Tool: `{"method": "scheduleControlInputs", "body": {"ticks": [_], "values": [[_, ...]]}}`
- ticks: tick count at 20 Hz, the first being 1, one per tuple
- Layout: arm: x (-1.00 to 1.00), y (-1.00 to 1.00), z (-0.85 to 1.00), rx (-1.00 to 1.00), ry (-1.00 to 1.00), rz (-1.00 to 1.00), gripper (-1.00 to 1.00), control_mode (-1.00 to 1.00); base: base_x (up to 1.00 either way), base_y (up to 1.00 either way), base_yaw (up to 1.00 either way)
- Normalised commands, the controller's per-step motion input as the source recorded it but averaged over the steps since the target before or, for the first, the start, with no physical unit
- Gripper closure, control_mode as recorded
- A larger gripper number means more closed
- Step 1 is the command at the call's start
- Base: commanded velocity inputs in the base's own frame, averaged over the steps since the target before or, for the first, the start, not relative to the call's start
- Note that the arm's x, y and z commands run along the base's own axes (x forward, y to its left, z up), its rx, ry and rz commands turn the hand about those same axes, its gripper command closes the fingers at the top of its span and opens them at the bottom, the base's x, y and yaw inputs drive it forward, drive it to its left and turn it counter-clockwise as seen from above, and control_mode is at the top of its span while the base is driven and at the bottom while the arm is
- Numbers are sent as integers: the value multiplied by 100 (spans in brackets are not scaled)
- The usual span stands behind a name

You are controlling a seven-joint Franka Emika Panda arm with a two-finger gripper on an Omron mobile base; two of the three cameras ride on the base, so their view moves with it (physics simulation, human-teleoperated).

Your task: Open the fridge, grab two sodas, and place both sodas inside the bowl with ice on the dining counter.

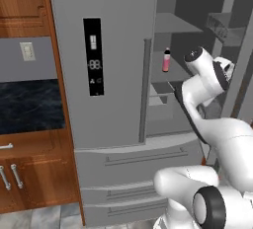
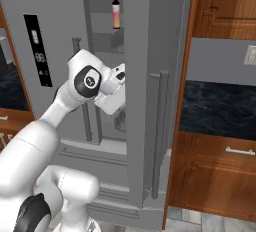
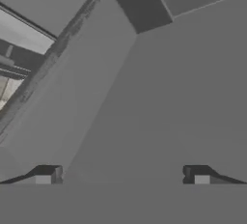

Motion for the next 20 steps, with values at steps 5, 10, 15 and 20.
{"method": "scheduleControlInputs", "body": {"ticks": [5, 10, 15, 20], "values": [[-39, -95, 0, 9, 0, -19, -100, -100, 0, 0, 0], [-25, -72, 0, 7, -3, -16, -100, -100, 0, 0, 0], [-50, 10, 0, 3, -18, -3, -100, -100, 0, 0, 0], [-45, 95, -12, 2, -14, 4, -100, -100, 0, 0, 0]]}}
